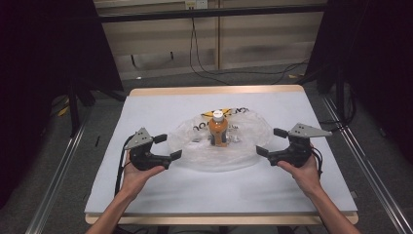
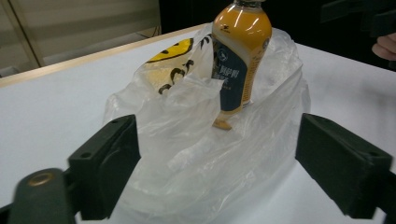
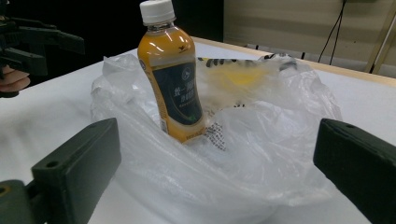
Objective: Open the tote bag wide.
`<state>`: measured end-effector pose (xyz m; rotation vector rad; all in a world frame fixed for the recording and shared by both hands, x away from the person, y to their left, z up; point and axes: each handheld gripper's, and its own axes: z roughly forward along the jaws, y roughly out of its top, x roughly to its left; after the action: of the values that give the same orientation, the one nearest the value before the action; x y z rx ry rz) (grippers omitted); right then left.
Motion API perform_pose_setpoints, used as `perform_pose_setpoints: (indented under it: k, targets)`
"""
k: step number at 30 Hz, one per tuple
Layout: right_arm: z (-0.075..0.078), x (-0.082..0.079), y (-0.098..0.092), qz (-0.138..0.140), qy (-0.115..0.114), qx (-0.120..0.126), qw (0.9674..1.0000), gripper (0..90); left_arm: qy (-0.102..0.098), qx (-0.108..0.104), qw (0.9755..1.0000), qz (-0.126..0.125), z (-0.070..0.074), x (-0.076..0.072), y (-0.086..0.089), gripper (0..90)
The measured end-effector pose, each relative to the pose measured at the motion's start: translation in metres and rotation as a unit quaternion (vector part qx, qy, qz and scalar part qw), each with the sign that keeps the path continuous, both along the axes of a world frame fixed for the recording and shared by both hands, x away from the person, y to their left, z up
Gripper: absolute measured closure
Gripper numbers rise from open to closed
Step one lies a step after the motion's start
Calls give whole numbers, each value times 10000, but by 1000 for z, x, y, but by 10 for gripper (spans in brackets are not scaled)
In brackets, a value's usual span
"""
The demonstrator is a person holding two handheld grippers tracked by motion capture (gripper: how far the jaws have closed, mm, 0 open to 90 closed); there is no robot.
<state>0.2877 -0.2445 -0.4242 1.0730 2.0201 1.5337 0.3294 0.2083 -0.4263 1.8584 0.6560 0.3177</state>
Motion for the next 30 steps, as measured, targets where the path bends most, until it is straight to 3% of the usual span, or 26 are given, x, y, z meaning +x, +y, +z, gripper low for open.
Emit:
perform_pose_setpoints:
  k: [4,6,7,11,13,21,23,27,29,30]
  targets:
    - [-1,-12,-7,-74,56,76,9999,16,-20,-96,9999,84,-2,-8,10,80]
    - [-3,-18,-12,-174,135,35,9998,18,-58,-52,9999,120,-1,-13,14,73]
    - [-5,-23,-15,-285,144,44,9995,28,-101,-134,9998,103,-1,-14,15,64]
    - [-6,-35,-21,-395,86,-34,9992,39,-218,-10,9995,207,1,-25,22,49]
    - [-7,-42,-26,-457,59,50,9989,38,-293,12,9994,181,0,-32,26,39]
    - [-9,-67,-41,-664,49,21,9978,45,-147,-125,9990,400,-13,-55,41,38]
    - [-14,-74,-44,-722,10,-14,9974,42,-198,4,9988,458,-15,-61,46,38]
    - [-23,-79,-46,-814,135,-28,9966,48,-192,5,9981,593,-19,-66,52,38]
    - [-25,-80,-46,-832,160,-82,9964,50,-195,60,9979,618,-21,-66,53,38]
    - [-24,-80,-47,-818,142,-83,9965,50,-164,41,9985,515,-22,-64,53,38]
